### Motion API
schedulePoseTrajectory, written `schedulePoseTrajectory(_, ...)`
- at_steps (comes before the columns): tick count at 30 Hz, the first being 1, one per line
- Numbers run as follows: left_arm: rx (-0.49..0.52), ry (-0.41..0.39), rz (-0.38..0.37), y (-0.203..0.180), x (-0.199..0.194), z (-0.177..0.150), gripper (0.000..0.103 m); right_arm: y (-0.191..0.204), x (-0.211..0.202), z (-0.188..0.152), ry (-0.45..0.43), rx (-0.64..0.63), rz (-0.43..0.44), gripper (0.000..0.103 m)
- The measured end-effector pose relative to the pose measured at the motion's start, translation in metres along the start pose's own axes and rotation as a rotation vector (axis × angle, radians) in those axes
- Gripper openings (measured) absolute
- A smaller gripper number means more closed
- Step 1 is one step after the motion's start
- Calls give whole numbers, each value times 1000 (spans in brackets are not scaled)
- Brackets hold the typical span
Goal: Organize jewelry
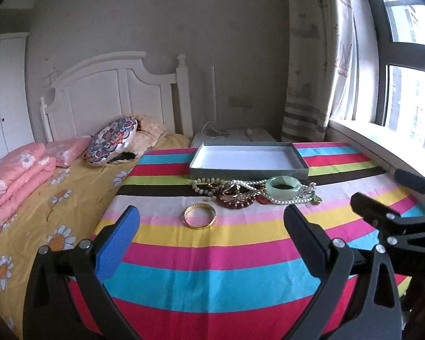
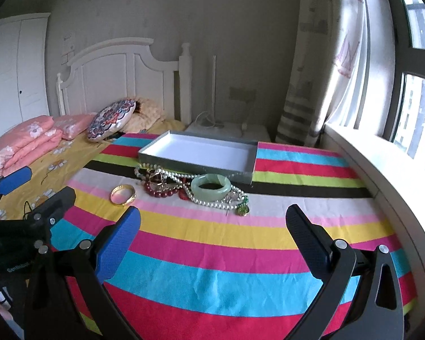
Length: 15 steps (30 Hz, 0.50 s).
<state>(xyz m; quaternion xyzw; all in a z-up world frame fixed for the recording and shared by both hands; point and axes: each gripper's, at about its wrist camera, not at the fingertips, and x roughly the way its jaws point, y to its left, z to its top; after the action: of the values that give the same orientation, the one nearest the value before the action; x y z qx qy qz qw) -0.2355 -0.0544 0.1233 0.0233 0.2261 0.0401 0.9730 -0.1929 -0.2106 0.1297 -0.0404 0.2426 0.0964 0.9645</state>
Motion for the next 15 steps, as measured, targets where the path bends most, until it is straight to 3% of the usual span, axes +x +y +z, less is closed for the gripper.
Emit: schedulePoseTrajectory(15, -28, 13, 22, 9, 10, -6, 101, 3, 3, 1, 11, -35, -86, 98)
